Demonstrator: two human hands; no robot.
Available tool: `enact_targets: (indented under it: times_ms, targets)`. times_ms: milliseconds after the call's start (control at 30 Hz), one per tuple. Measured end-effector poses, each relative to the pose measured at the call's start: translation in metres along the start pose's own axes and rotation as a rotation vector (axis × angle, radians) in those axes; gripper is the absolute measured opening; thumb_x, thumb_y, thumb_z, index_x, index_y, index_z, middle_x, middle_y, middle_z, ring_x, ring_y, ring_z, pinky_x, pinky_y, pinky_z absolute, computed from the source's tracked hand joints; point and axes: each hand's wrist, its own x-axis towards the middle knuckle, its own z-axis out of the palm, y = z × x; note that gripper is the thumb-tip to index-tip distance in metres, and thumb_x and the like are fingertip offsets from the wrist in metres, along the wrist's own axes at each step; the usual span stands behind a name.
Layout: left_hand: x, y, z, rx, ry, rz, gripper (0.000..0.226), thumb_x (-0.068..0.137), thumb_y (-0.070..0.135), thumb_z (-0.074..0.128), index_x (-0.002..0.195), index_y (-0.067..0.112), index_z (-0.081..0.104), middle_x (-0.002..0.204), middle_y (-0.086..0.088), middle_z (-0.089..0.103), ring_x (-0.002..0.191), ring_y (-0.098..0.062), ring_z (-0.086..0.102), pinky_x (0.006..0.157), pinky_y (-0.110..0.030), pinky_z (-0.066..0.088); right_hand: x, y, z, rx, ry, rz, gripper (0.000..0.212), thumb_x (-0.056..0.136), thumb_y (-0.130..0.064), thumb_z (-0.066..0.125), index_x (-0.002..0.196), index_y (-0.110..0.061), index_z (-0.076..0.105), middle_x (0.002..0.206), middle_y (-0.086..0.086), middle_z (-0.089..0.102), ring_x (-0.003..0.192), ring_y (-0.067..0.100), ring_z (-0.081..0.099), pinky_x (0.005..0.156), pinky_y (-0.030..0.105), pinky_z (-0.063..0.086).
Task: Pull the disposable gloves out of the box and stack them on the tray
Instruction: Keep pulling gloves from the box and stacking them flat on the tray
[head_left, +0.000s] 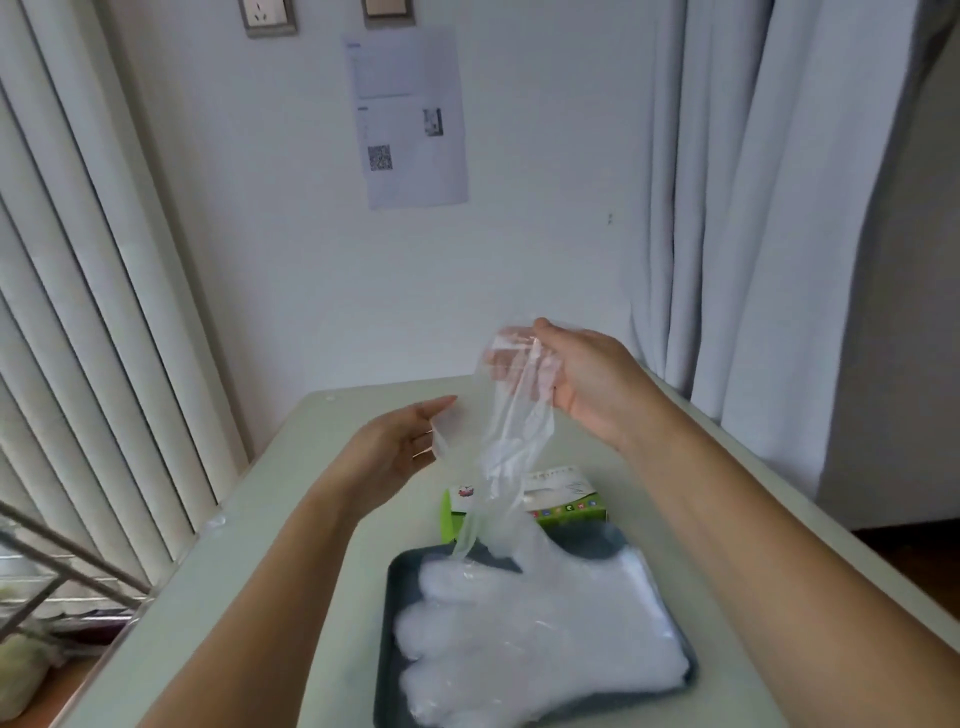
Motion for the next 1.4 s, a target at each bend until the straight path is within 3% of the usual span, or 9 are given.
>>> enact_targets:
  times_ms: [133,233,300,400,600,733,1000,1200,1400]
  targets:
    - [-0.022,0.017,0.01,-0.053,-0.142,-0.051,0.068,0.087,0.059,0.034,0.125,0.008,0.059,0.123,-0.008,0.066,0.109,-0.02,0.065,0.091,-0.03,0.052,-0.021,-0.005,-0.005,-0.154,0.052,-0.017,0.032,0.104,-0.023,0.035,0.118,-0.003,0.056,0.098,0.023,0.07,0.076,0.023,0.067,0.058,0.022,0.051]
    - [-0.033,0.016,0.022,0.111,-0.232,-0.04,0.087,0.075,0.076,0.05,0.131,0.01,0.055,0.127,-0.007,0.064,0.119,-0.021,0.06,0.102,-0.035,0.046,-0.034,-0.004,-0.009,-0.255,0.064,-0.025,0.029,0.103,-0.028,0.039,0.11,-0.011,0.061,0.102,0.022,0.07,0.092,0.028,0.07,0.091,0.042,0.053]
    - [-0.042,0.016,0.038,0.272,-0.253,0.003,0.074,0.068,0.066,0.071,0.12,0.013,0.065,0.116,-0.004,0.068,0.108,-0.018,0.062,0.096,-0.034,0.046,-0.043,-0.001,-0.01,-0.313,0.061,-0.022,0.028,0.101,-0.033,0.041,0.104,-0.017,0.064,0.105,0.022,0.069,0.097,0.031,0.069,0.095,0.048,0.051]
    - [-0.054,0.014,0.061,0.417,-0.117,0.101,0.024,0.086,0.029,0.07,0.094,0.007,0.075,0.09,-0.004,0.073,0.087,-0.02,0.065,0.084,-0.027,0.047,-0.059,0.004,-0.013,-0.423,0.062,-0.041,0.034,0.098,-0.04,0.045,0.102,-0.015,0.067,0.105,0.026,0.067,0.098,0.036,0.067,0.094,0.05,0.051]
    - [-0.074,0.022,0.085,0.452,0.026,0.156,0.024,0.091,0.021,0.065,0.092,-0.002,0.072,0.083,-0.007,0.076,0.086,-0.02,0.073,0.091,-0.045,0.052,-0.093,0.025,-0.031,-0.469,0.067,0.068,0.036,0.086,-0.037,0.066,0.085,-0.001,0.071,0.088,0.014,0.074,0.078,0.023,0.069,0.079,0.033,0.055]
    - [-0.078,0.028,0.091,0.514,0.081,0.194,0.024,0.091,0.023,0.064,0.09,0.0,0.071,0.075,-0.003,0.075,0.08,-0.019,0.072,0.059,-0.028,0.046,-0.104,0.039,-0.04,-0.378,0.006,0.243,0.019,0.076,-0.005,0.077,0.094,-0.004,0.072,0.079,0.011,0.072,0.061,0.011,0.065,0.053,0.019,0.05]
    - [-0.08,0.046,0.074,0.558,0.179,0.232,0.017,0.091,0.013,0.063,0.082,0.001,0.071,0.06,-0.003,0.066,0.045,0.001,0.057,0.04,-0.005,0.032,-0.116,0.043,-0.062,-0.67,-0.235,0.435,0.027,0.077,0.005,0.073,0.103,-0.001,0.066,0.09,0.015,0.072,0.072,0.016,0.069,0.065,0.02,0.053]
    - [-0.083,0.055,0.064,0.767,-0.012,0.193,0.02,0.093,0.02,0.062,0.085,0.004,0.072,0.064,0.001,0.069,0.05,0.003,0.057,0.043,-0.006,0.033,-0.111,0.016,-0.069,-0.68,-0.138,0.291,0.114,0.05,-0.044,0.087,0.147,-0.021,0.032,0.14,-0.002,0.047,0.129,0.011,0.046,0.105,0.025,0.036]
    - [-0.083,0.058,0.057,0.844,-0.207,0.117,0.025,0.089,0.029,0.067,0.089,0.005,0.072,0.075,-0.004,0.073,0.067,-0.008,0.064,0.067,-0.021,0.043,-0.096,-0.006,-0.046,-0.567,-0.136,0.149,0.071,0.076,-0.026,0.075,0.139,-0.016,0.046,0.124,-0.003,0.058,0.116,0.008,0.053,0.101,0.022,0.035]
